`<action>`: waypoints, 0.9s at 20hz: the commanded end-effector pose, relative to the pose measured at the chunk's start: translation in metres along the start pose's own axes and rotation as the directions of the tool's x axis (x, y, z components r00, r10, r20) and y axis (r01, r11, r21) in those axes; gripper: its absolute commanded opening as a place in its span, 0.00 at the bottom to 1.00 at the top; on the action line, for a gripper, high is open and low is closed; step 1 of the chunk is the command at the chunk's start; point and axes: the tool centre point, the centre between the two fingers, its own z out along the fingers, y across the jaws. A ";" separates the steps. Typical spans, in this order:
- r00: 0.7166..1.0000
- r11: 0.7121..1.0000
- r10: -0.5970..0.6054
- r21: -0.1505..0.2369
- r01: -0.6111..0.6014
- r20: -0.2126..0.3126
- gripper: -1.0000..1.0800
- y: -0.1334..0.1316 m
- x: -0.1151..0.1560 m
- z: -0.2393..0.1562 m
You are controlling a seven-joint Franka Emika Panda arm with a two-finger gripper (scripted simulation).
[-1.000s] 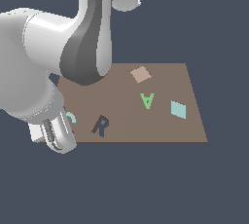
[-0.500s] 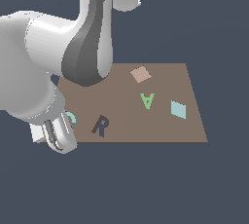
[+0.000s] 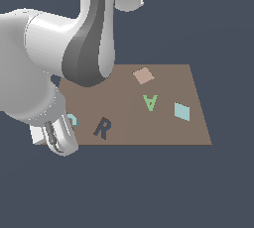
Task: Insert a designated object into the corresponding slot on a board.
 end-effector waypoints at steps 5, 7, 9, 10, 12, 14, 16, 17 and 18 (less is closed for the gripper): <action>1.000 1.000 -0.012 0.000 0.012 0.000 0.00 0.004 -0.005 0.000; 1.000 1.000 -0.019 0.000 0.019 0.000 0.00 0.007 -0.008 0.000; 1.000 1.000 -0.028 0.000 0.028 0.000 0.00 0.010 -0.012 -0.001; 0.999 0.999 -0.033 0.000 0.033 0.000 0.00 0.012 -0.014 -0.001; 0.999 0.999 -0.046 0.000 0.046 0.000 0.00 0.017 -0.019 -0.001; 0.998 0.998 -0.060 0.000 0.060 0.000 0.00 0.022 -0.024 -0.001; 0.997 0.997 -0.077 0.000 0.077 0.000 0.00 0.029 -0.031 -0.002; 0.996 0.996 -0.086 0.000 0.086 0.000 0.00 0.033 -0.035 -0.002; 0.995 0.995 -0.096 0.000 0.096 0.000 0.00 0.037 -0.038 -0.002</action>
